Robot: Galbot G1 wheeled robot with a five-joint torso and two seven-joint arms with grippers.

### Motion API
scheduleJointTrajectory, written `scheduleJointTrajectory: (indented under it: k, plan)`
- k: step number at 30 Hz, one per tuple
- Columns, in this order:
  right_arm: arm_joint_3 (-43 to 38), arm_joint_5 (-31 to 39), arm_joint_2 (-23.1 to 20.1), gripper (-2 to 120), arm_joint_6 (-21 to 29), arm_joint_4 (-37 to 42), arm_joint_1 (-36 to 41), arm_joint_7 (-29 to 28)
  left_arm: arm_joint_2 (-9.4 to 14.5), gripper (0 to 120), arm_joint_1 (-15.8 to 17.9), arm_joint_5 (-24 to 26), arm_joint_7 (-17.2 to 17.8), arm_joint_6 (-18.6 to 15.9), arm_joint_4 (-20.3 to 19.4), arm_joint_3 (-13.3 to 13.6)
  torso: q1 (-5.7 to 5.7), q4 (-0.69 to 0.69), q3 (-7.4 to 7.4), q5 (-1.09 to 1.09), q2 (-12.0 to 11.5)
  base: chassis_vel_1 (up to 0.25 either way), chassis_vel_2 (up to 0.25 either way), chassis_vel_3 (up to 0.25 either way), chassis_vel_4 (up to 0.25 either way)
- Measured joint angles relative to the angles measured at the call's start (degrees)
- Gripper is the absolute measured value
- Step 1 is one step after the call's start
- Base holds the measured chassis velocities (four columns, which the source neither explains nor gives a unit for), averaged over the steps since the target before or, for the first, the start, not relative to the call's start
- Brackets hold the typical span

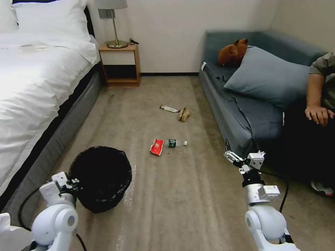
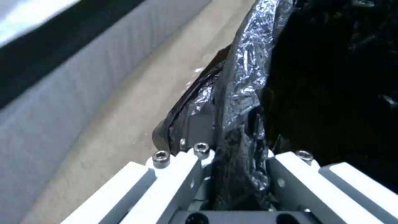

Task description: Pick up the trash bin, then pick up the garbage on the floor and place it into the trash bin.

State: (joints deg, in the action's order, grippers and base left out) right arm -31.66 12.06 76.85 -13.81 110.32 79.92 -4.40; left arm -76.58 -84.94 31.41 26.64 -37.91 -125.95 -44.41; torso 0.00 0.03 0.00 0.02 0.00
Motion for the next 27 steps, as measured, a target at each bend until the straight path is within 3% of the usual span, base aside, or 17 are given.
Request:
scheduleJointTrajectory:
  k: [4, 8, 13, 27]
  plan:
    - [-1.79, -1.01, 0.7, 100, -1.98, -0.62, 0.68, -0.35, 0.18, 1, -1.37, -1.21, -2.09, -0.14, -3.77, 1.09, 0.0, -0.05, 0.0, -0.01, 0.0, 0.0, 0.0, 0.0, 0.0]
    - [-2.15, -1.05, 0.68, 100, -2.28, -1.24, 0.81, 0.26, 0.02, 1, -1.98, -2.38, -2.78, 0.73, -4.52, 0.85, 0.0, -0.03, 0.0, -0.01, 0.0, 0.0, 0.0, 0.0, 0.0]
    - [-2.32, -0.62, 0.79, 100, -2.3, -1.94, 0.76, 0.91, -0.5, 1, -0.77, -3.86, -3.15, 2.25, -1.9, 0.79, 0.0, -0.03, 0.0, -0.02, 0.0, 0.0, 0.0, 0.0, 0.0]
    - [-3.06, 1.46, 0.65, 100, -1.63, -2.19, 0.78, 1.77, -1.47, 1, 0.66, -3.92, -4.04, 2.84, 0.46, 1.51, 0.0, -0.03, 0.0, -0.01, 0.0, 0.0, 0.0, 0.0, 0.0]
